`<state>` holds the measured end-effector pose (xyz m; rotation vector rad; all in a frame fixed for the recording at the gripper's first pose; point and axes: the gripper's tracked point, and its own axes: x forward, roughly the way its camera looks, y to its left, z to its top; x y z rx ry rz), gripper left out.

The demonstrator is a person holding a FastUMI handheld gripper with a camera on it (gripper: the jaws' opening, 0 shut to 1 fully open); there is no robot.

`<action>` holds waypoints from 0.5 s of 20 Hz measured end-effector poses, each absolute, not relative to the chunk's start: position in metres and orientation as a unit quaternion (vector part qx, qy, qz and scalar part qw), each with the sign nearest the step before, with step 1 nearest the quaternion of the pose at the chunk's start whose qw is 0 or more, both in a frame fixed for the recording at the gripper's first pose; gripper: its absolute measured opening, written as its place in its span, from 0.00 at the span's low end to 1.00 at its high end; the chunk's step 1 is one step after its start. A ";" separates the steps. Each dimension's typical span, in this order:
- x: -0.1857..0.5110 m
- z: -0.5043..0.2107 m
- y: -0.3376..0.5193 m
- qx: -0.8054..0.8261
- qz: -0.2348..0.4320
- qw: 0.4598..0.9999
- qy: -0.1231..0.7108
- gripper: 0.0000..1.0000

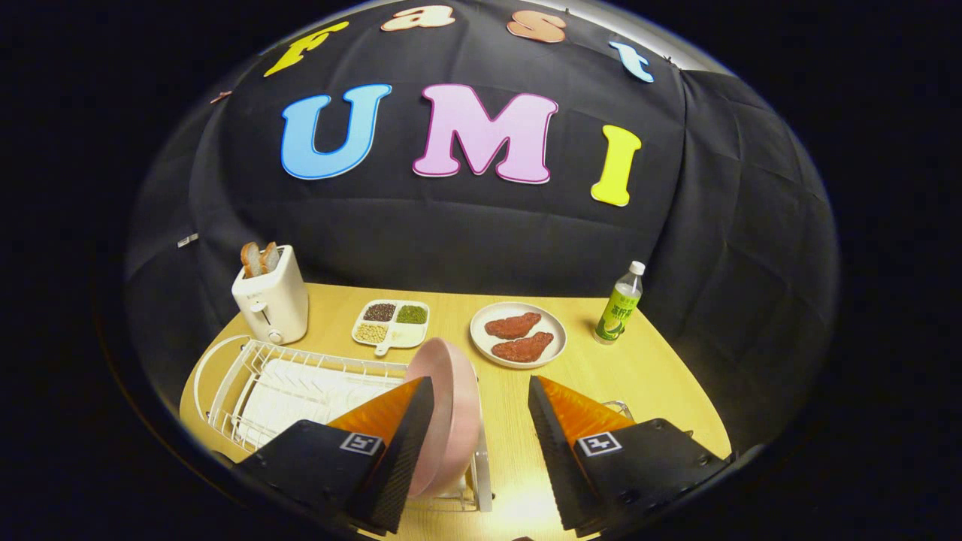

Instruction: Take the plate from the dish rack, then take the spoon from the basket and place it into the plate.

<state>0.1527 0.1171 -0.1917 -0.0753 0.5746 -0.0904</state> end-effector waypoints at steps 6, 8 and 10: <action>0.149 -0.228 0.139 -0.015 -0.042 0.938 0.345 0.45; 0.151 -0.230 0.139 -0.007 -0.057 0.933 0.355 0.32; 0.148 -0.226 0.143 -0.014 -0.071 0.931 0.357 0.28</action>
